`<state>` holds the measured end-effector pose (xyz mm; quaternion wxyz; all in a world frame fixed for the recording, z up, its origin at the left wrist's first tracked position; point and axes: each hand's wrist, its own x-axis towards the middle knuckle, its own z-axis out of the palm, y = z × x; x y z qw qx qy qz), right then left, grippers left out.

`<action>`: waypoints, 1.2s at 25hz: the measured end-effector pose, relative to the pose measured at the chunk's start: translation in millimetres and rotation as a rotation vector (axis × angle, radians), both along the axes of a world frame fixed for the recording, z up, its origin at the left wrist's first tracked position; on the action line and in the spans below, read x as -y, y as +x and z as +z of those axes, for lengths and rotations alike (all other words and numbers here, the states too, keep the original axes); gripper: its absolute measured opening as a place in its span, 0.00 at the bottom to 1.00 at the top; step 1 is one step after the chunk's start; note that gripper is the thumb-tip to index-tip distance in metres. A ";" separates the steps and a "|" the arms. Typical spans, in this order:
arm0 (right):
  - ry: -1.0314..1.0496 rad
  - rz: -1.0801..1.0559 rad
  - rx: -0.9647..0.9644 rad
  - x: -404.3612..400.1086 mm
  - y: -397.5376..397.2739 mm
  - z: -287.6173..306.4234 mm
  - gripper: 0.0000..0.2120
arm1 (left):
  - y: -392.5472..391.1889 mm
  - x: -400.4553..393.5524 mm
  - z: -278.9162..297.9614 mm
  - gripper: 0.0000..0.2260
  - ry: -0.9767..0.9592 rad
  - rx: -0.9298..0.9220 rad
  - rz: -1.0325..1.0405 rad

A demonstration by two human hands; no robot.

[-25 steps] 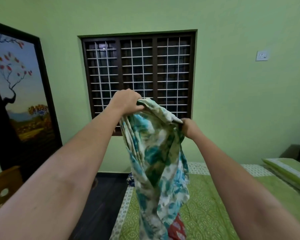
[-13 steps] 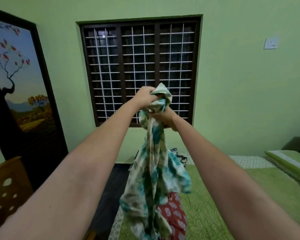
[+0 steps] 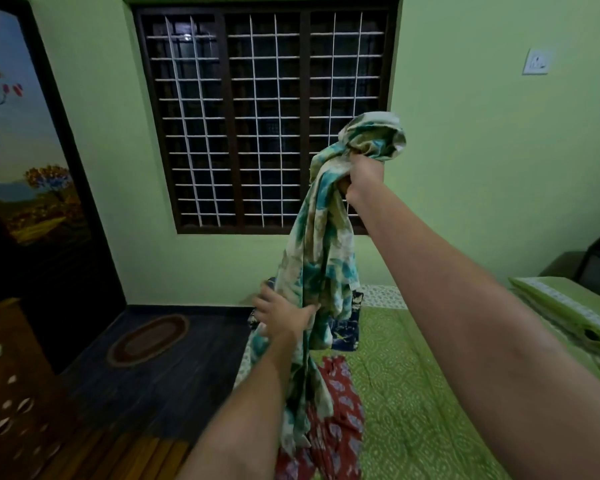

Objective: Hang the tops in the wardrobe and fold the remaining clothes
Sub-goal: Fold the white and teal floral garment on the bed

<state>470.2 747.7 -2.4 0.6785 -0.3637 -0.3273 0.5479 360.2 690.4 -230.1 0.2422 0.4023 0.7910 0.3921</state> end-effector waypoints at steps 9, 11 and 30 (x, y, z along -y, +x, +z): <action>-0.060 -0.237 0.088 -5.8 110.6 -31.8 0.14 | 3.9 -47.0 18.8 0.14 -0.077 0.263 -0.332; -0.305 -0.141 0.461 -15.8 128.5 -74.1 0.24 | 8.8 -39.6 47.7 0.15 -0.076 0.589 -0.448; -0.459 0.307 0.032 10.4 36.8 -233.2 0.43 | 75.8 -26.6 87.8 0.14 0.316 1.008 -0.189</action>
